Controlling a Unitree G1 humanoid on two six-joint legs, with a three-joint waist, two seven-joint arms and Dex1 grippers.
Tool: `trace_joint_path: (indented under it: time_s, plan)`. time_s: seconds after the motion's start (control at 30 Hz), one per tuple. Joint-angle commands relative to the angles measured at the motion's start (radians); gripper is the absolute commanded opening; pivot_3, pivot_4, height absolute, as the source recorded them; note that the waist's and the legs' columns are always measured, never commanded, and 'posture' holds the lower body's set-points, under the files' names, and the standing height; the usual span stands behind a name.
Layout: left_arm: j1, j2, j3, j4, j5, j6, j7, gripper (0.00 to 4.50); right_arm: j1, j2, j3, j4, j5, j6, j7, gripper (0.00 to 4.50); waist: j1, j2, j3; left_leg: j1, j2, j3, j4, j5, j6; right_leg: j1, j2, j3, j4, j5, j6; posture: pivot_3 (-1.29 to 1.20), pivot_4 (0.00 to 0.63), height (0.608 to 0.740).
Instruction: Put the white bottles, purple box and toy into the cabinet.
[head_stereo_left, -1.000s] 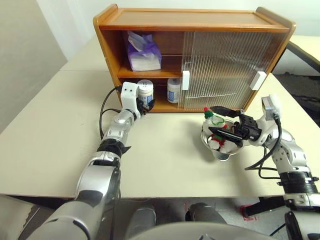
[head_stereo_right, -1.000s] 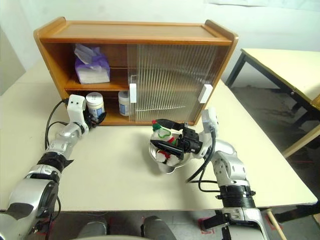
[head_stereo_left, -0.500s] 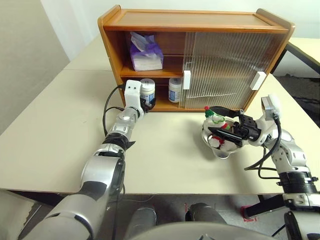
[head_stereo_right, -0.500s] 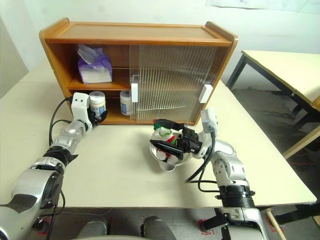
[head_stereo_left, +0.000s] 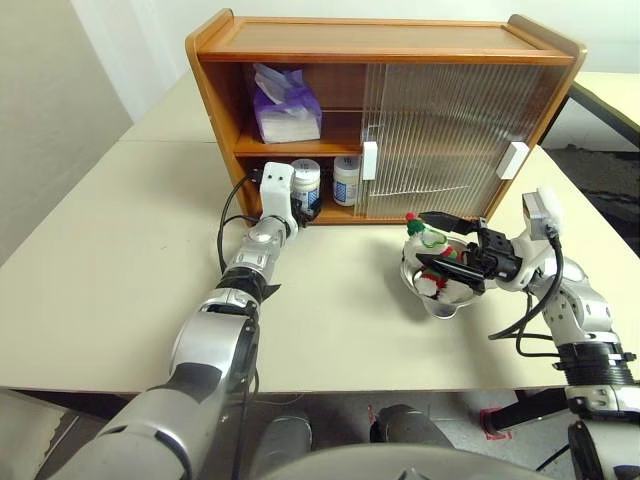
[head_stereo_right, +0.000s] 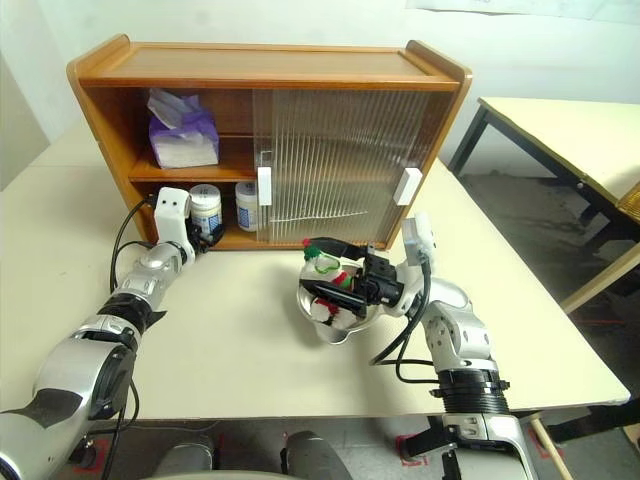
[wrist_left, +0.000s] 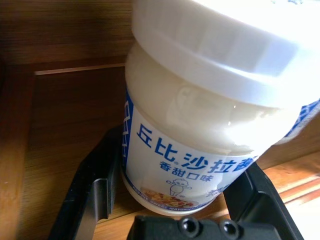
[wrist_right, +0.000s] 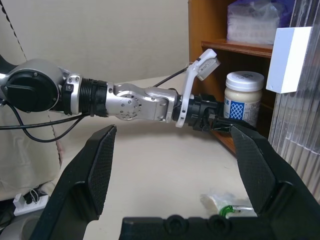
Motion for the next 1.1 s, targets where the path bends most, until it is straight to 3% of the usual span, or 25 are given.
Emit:
trace_joint_path:
  time_s: [0.03, 0.47, 0.6, 1.1]
  plan:
    - [-0.041, -0.003, 0.009, 0.027, 0.004, -0.001, 0.016, 3.18, -0.015, 0.0, 0.015, 0.012, -0.012, 0.002, 0.008, 4.5, 0.0, 0.0, 0.0, 0.0, 0.0, 0.0, 0.0, 0.0, 0.0, 0.0, 0.0, 0.0, 0.0, 0.0, 0.0, -0.11, 0.0, 0.74]
    - [-0.065, 0.01, 0.016, 0.065, 0.002, -0.004, 0.035, 3.18, -0.012, -0.002, 0.018, 0.009, -0.013, 0.0, 0.008, 4.5, 0.0, 0.0, 0.0, 0.0, 0.0, 0.0, 0.0, 0.0, 0.0, 0.0, 0.0, 0.0, 0.0, 0.0, 0.0, -0.12, 0.0, 0.74]
    - [-0.063, 0.016, 0.018, 0.07, 0.002, 0.001, 0.041, 4.49, -0.015, -0.003, 0.018, 0.013, -0.013, 0.0, 0.008, 4.5, -0.001, 0.0, 0.0, 0.0, 0.0, 0.0, 0.0, 0.0, 0.0, 0.0, 0.0, 0.0, 0.0, 0.0, 0.0, -0.11, 0.0, 0.74]
    - [-0.039, 0.013, 0.02, 0.05, -0.003, -0.003, 0.03, 4.49, -0.023, -0.005, 0.02, 0.012, -0.014, 0.001, 0.005, 4.5, -0.002, 0.0, 0.0, 0.001, 0.0, 0.0, 0.0, 0.001, -0.001, 0.0, 0.0, 0.0, 0.0, 0.0, 0.0, -0.11, 0.0, 0.74]
